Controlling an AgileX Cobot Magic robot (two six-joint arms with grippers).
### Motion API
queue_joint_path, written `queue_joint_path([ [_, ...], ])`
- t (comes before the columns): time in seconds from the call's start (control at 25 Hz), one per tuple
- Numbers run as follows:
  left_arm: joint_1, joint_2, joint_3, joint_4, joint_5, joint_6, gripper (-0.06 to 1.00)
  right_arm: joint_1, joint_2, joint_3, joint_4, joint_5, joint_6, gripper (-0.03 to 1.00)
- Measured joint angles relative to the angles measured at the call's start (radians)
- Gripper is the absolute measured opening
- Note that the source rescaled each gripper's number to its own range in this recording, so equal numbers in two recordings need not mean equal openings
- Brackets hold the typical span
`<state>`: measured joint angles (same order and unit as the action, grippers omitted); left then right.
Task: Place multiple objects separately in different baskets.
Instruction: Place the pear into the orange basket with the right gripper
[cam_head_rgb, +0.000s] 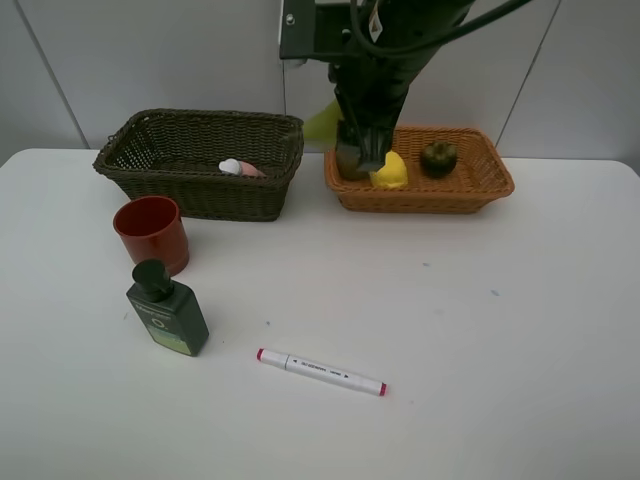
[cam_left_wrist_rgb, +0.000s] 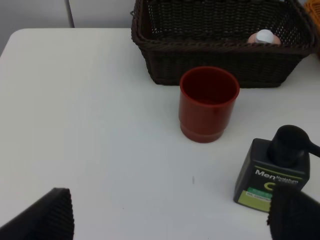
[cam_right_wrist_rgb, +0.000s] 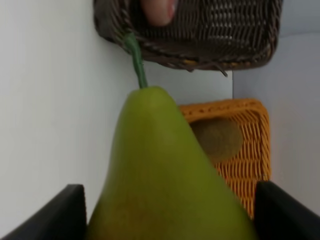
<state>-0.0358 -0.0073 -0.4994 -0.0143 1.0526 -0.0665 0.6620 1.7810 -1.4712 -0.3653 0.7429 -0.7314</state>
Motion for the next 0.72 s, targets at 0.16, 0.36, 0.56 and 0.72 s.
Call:
queue_joint_path([
  [0.16, 0.000, 0.000, 0.000, 0.000, 0.000, 0.000, 1.00, -0.074, 0.000, 0.000, 0.017, -0.082, 0.145, 0.67],
  [0.36, 0.000, 0.000, 0.000, 0.000, 0.000, 0.000, 1.00, -0.165, 0.000, 0.000, 0.022, -0.227, 0.503, 0.67],
  [0.56, 0.000, 0.000, 0.000, 0.000, 0.000, 0.000, 1.00, -0.245, 0.000, 0.000, 0.021, -0.307, 0.804, 0.67],
  [0.72, 0.000, 0.000, 0.000, 0.000, 0.000, 0.000, 1.00, -0.315, 0.001, 0.000, 0.021, -0.355, 0.952, 0.67],
])
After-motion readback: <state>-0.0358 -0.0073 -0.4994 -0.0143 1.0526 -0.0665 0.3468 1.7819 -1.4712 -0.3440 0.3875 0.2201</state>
